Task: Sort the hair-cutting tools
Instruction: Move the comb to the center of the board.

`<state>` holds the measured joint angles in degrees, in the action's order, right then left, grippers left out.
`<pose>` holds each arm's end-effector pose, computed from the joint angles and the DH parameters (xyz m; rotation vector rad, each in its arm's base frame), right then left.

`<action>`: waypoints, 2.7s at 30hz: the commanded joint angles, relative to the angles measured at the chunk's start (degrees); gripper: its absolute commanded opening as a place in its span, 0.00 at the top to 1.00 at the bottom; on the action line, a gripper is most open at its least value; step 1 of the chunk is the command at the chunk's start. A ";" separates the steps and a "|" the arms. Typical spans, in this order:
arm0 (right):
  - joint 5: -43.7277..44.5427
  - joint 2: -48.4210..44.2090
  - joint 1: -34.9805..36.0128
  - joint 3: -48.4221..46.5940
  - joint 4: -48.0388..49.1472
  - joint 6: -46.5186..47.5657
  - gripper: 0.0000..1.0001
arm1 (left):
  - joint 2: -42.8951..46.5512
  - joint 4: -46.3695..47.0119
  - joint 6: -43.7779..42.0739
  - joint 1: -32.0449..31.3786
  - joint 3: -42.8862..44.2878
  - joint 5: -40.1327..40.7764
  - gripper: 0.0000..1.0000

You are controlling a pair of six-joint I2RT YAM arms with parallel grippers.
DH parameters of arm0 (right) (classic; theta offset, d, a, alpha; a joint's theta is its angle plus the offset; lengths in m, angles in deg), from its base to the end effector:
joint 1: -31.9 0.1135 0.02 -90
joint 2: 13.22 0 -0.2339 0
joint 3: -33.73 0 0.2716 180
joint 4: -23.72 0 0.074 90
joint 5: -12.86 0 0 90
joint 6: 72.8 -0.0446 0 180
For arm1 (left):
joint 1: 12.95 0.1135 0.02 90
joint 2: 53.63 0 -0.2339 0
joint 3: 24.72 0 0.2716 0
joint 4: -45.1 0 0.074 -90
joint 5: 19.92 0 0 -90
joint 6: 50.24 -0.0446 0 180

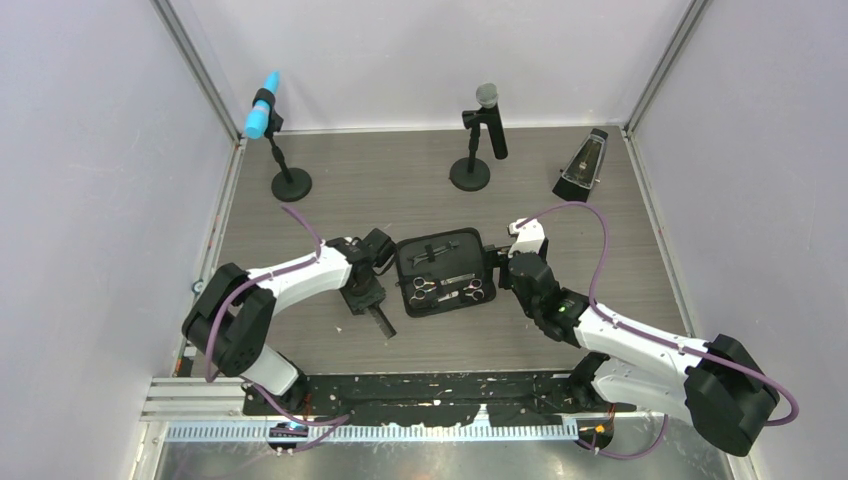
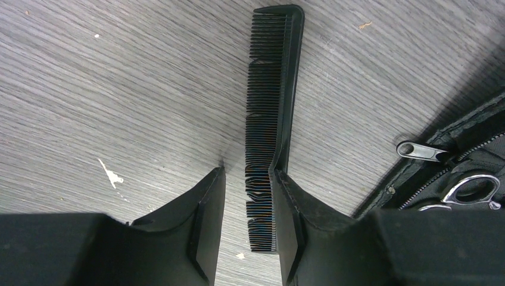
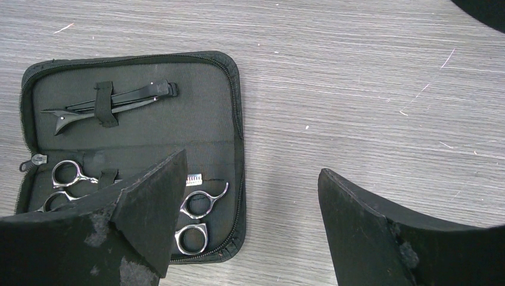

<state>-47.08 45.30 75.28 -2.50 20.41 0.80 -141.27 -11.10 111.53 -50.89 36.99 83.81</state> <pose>0.1976 0.1560 0.1613 -0.1329 1.9528 0.1564 0.2200 -0.1581 0.1122 -0.8569 2.7360 0.0374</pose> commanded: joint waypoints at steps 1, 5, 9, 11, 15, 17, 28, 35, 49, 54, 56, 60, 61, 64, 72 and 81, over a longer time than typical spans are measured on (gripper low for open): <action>0.31 -0.16 -0.13 -0.14 2.85 0.41 0.12 | -2.32 1.87 0.81 -0.24 -0.54 -0.44 0.62; 0.21 -0.14 -0.13 -0.17 2.85 0.49 0.12 | -0.65 1.20 0.83 -0.22 -0.33 0.19 0.62; 0.09 -0.03 -0.13 -0.09 2.85 0.49 0.12 | 1.49 -0.49 0.85 -0.22 0.48 1.74 0.62; 0.08 -0.05 -0.18 -0.11 2.85 0.54 0.12 | 2.52 -0.67 0.90 -0.21 0.61 2.16 0.62; 0.03 0.08 -0.13 -0.23 2.85 0.48 0.12 | 3.01 -0.61 0.83 -0.26 1.12 2.18 0.62; -0.08 0.10 -0.13 -0.20 2.85 0.45 0.12 | 2.74 -0.36 0.83 -0.22 1.24 1.88 0.62; -0.15 0.01 -0.13 -0.18 2.76 0.50 0.12 | 0.54 2.02 0.74 -0.21 0.60 0.78 0.63; -0.12 -0.06 -0.13 -0.20 2.79 0.53 0.12 | -1.05 2.06 0.48 -0.26 0.97 0.42 0.63; -0.18 -0.16 -0.13 -0.19 2.85 0.50 0.12 | -4.05 2.13 0.48 -0.26 1.30 -0.85 0.63; -0.25 -0.08 -0.13 -0.10 3.02 0.49 0.12 | -4.46 2.04 0.39 -0.21 1.32 -0.90 0.63; -0.33 -0.08 -0.13 -0.09 3.03 0.50 0.12 | -4.64 1.98 0.39 -0.24 1.32 -0.91 0.63; -0.36 -0.07 -0.16 -0.10 3.03 0.50 0.12 | -5.34 1.51 0.16 -0.21 1.86 -1.12 0.63; -0.40 -0.07 -0.14 -0.10 3.03 0.47 0.12 | -5.62 1.37 0.13 -0.29 2.00 -1.23 0.63; -0.43 -0.07 -0.14 -0.18 3.03 0.49 0.12 | -6.16 1.35 0.20 -0.47 2.28 -1.42 0.63; -0.47 -0.15 -0.13 -0.12 3.03 0.48 0.12 | -7.61 0.35 0.22 -1.28 3.90 -0.94 0.62; -0.60 -0.16 -0.13 -0.16 3.08 0.58 0.12 | -11.75 -3.33 -0.64 -3.03 8.50 0.37 0.60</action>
<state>-47.91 45.30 75.28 -2.50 20.41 0.80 -149.03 -12.65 111.23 -52.74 45.08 82.59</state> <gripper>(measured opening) 0.881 0.394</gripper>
